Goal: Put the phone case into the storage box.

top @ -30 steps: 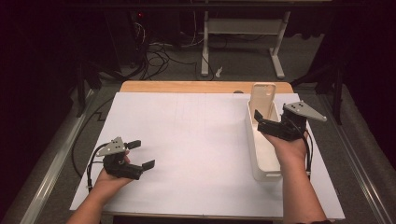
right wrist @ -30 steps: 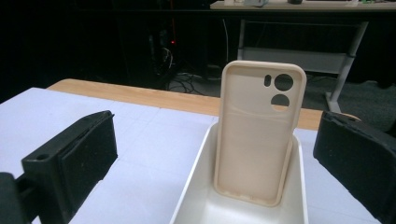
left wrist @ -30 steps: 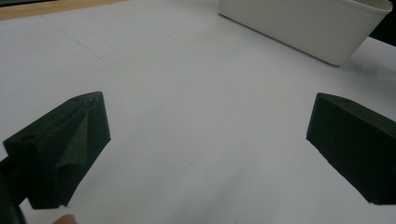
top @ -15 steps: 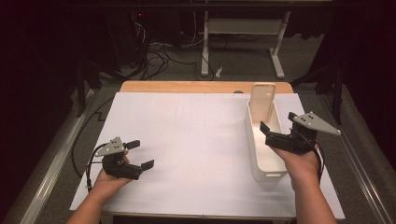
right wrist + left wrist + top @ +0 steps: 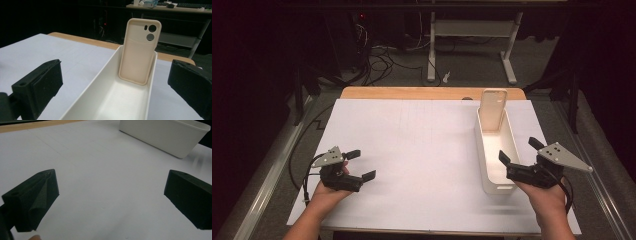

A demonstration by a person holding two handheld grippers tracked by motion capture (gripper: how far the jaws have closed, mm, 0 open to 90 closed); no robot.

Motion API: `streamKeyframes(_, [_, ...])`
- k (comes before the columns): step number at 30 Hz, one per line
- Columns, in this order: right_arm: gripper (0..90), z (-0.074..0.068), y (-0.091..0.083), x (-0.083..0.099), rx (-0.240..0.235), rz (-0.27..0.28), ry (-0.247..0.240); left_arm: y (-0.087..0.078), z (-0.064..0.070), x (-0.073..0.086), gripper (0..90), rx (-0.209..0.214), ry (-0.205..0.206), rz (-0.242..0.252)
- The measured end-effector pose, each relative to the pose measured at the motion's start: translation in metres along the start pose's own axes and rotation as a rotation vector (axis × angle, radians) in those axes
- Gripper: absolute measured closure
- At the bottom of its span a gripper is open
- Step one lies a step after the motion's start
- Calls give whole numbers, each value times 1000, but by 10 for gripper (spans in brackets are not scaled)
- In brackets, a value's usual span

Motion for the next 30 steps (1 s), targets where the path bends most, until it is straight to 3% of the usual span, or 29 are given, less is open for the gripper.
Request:
streamKeyframes(11, [1, 4, -13, 23, -23, 34, 8, -5, -1, -3, 7, -8, -8, 23])
streamKeyframes(18, [1, 4, -17, 40, -41, 69, 34, -4, 1, -2, 8, -9, -5, 13])
streamKeyframes(21, [1, 3, -19, 43, -39, 72, 8, -4, 1, -1, 8, -9, -5, 10])
streamKeyframes(30, [1, 1, -23, 44, -63, 104, 9, -3, 1, -1, 8, -7, -4, 4])
Point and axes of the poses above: each handheld gripper's, and its own axes: y roughly forward along the jaws, x roughly out of its underside, z roughly to its right, the point moved 2 cm from there along y, roughly forward along the jaws, and after that the axes turned 9 degrees about -z, right-handed, at the moved point
